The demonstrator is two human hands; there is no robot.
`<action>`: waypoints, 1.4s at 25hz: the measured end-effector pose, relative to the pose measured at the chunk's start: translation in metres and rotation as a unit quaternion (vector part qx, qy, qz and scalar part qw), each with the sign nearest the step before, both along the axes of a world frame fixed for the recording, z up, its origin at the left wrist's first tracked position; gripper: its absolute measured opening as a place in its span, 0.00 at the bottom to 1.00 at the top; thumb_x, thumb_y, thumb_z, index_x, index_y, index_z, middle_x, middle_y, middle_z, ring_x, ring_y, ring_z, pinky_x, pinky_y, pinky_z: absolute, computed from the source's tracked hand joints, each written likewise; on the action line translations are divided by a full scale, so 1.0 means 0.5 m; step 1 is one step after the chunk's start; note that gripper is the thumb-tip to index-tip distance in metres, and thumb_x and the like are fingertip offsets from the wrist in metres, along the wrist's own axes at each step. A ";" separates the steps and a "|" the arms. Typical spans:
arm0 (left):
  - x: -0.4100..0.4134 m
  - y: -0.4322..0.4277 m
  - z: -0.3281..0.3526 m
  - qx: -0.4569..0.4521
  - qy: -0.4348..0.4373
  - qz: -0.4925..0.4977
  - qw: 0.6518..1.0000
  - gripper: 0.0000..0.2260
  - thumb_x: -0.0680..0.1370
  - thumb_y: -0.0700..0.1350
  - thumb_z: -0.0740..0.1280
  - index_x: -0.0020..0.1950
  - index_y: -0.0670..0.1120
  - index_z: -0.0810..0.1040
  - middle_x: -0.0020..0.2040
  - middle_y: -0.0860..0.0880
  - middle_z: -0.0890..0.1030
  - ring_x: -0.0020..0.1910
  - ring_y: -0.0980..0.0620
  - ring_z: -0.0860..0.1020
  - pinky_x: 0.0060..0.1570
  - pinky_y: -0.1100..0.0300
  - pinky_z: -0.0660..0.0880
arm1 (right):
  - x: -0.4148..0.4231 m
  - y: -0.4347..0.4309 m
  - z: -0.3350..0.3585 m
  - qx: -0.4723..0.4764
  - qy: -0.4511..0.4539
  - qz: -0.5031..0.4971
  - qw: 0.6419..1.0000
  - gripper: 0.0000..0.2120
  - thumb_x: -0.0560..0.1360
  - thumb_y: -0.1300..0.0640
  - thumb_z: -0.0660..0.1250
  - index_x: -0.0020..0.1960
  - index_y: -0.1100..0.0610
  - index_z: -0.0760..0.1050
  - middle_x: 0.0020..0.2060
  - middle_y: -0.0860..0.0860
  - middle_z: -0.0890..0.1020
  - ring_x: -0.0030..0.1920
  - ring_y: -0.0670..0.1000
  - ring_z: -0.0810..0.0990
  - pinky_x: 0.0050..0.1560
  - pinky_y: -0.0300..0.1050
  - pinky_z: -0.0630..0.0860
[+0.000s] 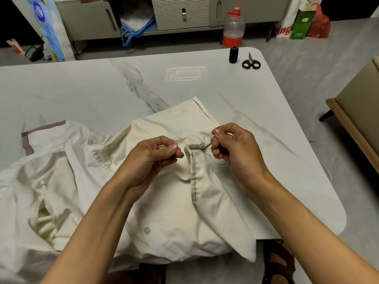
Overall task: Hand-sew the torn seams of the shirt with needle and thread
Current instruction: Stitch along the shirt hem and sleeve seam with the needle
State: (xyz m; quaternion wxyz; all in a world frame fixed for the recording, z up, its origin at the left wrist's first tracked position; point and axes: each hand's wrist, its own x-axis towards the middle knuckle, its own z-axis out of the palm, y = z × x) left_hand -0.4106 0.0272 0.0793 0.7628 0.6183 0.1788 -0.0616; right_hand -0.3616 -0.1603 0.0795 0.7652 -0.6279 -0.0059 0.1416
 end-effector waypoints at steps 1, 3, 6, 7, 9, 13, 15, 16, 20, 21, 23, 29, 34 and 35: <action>0.001 -0.001 0.000 0.004 -0.002 0.002 1.000 0.04 0.76 0.35 0.67 0.42 0.42 0.76 0.36 0.47 0.81 0.41 0.52 0.80 0.44 0.65 0.77 | 0.000 0.002 -0.001 -0.004 -0.002 0.000 1.000 0.07 0.81 0.63 0.61 0.44 0.59 0.74 0.29 0.49 0.77 0.30 0.48 0.71 0.32 0.37 0.69; 0.002 -0.006 0.002 0.001 -0.017 0.006 1.000 0.03 0.74 0.36 0.67 0.41 0.42 0.76 0.35 0.47 0.81 0.41 0.52 0.79 0.43 0.65 0.77 | 0.001 0.003 -0.002 -0.009 -0.004 0.001 1.000 0.07 0.81 0.63 0.62 0.44 0.59 0.74 0.29 0.49 0.77 0.29 0.48 0.71 0.31 0.37 0.69; 0.003 -0.011 0.011 -0.036 -0.054 0.016 0.998 0.04 0.72 0.37 0.68 0.42 0.43 0.74 0.34 0.47 0.79 0.39 0.50 0.79 0.41 0.63 0.76 | 0.003 0.002 -0.003 -0.012 -0.010 0.002 1.000 0.07 0.81 0.63 0.62 0.44 0.59 0.75 0.29 0.50 0.77 0.29 0.48 0.71 0.31 0.37 0.69; 0.003 -0.014 0.014 -0.046 -0.062 0.018 0.997 0.04 0.73 0.36 0.67 0.42 0.42 0.73 0.34 0.46 0.78 0.38 0.50 0.80 0.41 0.63 0.76 | 0.004 0.002 -0.004 -0.013 -0.014 0.000 1.000 0.07 0.81 0.64 0.62 0.44 0.59 0.75 0.29 0.50 0.77 0.29 0.48 0.71 0.31 0.37 0.69; 0.003 -0.019 0.017 -0.052 -0.069 0.023 0.996 0.05 0.75 0.35 0.66 0.41 0.43 0.73 0.33 0.46 0.77 0.39 0.50 0.82 0.41 0.63 0.77 | 0.004 0.002 -0.005 -0.016 -0.026 -0.003 1.000 0.07 0.81 0.64 0.61 0.44 0.60 0.74 0.30 0.51 0.77 0.30 0.48 0.72 0.32 0.37 0.70; 0.005 -0.024 0.019 0.004 -0.088 0.023 0.996 0.07 0.77 0.34 0.66 0.41 0.42 0.73 0.33 0.45 0.78 0.36 0.49 0.81 0.36 0.62 0.75 | 0.005 0.002 0.000 -0.014 -0.054 0.008 0.998 0.06 0.81 0.65 0.61 0.46 0.62 0.74 0.33 0.53 0.79 0.31 0.48 0.75 0.34 0.38 0.72; 0.010 -0.031 0.020 0.086 -0.112 0.008 0.990 0.06 0.77 0.33 0.67 0.41 0.41 0.75 0.34 0.44 0.80 0.33 0.50 0.78 0.32 0.62 0.70 | 0.009 0.002 0.004 -0.002 -0.068 0.020 0.997 0.06 0.81 0.64 0.62 0.46 0.63 0.75 0.35 0.54 0.81 0.34 0.49 0.77 0.37 0.39 0.74; 0.013 -0.036 0.022 0.121 -0.121 -0.003 0.985 0.06 0.77 0.33 0.68 0.41 0.40 0.76 0.35 0.42 0.82 0.32 0.50 0.76 0.31 0.63 0.69 | 0.011 0.002 0.006 0.002 -0.074 0.026 0.997 0.06 0.80 0.64 0.62 0.46 0.62 0.75 0.36 0.54 0.81 0.35 0.49 0.77 0.38 0.39 0.74; 0.019 -0.054 0.031 0.166 -0.126 -0.056 0.976 0.05 0.76 0.33 0.70 0.41 0.39 0.78 0.40 0.41 0.86 0.31 0.53 0.72 0.31 0.65 0.67 | 0.015 0.006 0.011 -0.031 -0.095 0.013 0.995 0.05 0.79 0.63 0.65 0.45 0.60 0.77 0.37 0.51 0.81 0.36 0.46 0.77 0.37 0.35 0.73; 0.021 -0.057 0.033 0.170 -0.123 -0.069 0.975 0.04 0.75 0.33 0.71 0.41 0.39 0.78 0.39 0.41 0.86 0.30 0.54 0.72 0.32 0.67 0.68 | 0.017 0.008 0.011 -0.042 -0.097 0.006 0.994 0.05 0.79 0.62 0.66 0.45 0.59 0.78 0.36 0.49 0.80 0.35 0.45 0.77 0.37 0.35 0.72; 0.025 -0.062 0.036 0.174 -0.120 -0.088 0.973 0.04 0.75 0.32 0.71 0.41 0.37 0.79 0.38 0.41 0.85 0.29 0.56 0.73 0.32 0.69 0.68 | 0.022 0.008 0.011 -0.052 -0.099 -0.002 0.994 0.04 0.78 0.61 0.67 0.44 0.59 0.78 0.34 0.46 0.79 0.35 0.44 0.76 0.37 0.34 0.72; 0.050 -0.069 0.038 0.141 -0.091 -0.061 0.984 0.04 0.75 0.32 0.71 0.41 0.38 0.79 0.36 0.42 0.84 0.28 0.54 0.72 0.30 0.67 0.67 | 0.036 -0.011 0.015 -0.070 -0.093 -0.010 0.993 0.05 0.78 0.61 0.67 0.49 0.59 0.82 0.42 0.48 0.84 0.39 0.42 0.80 0.41 0.31 0.73; 0.076 -0.056 0.031 0.065 -0.014 -0.028 0.997 0.03 0.75 0.33 0.71 0.43 0.39 0.80 0.38 0.43 0.84 0.31 0.53 0.74 0.29 0.67 0.69 | 0.243 -0.024 -0.051 -0.368 -0.190 -0.050 0.909 0.16 0.80 0.52 0.62 0.66 0.54 0.76 0.61 0.49 0.80 0.62 0.51 0.77 0.64 0.46 0.70; 0.080 -0.053 0.029 0.053 -0.005 -0.026 0.998 0.02 0.75 0.34 0.71 0.43 0.39 0.80 0.39 0.42 0.84 0.31 0.54 0.74 0.29 0.67 0.69 | 0.308 -0.023 -0.067 -0.452 -0.208 -0.033 0.867 0.20 0.81 0.51 0.61 0.71 0.55 0.71 0.68 0.52 0.75 0.68 0.54 0.72 0.68 0.47 0.65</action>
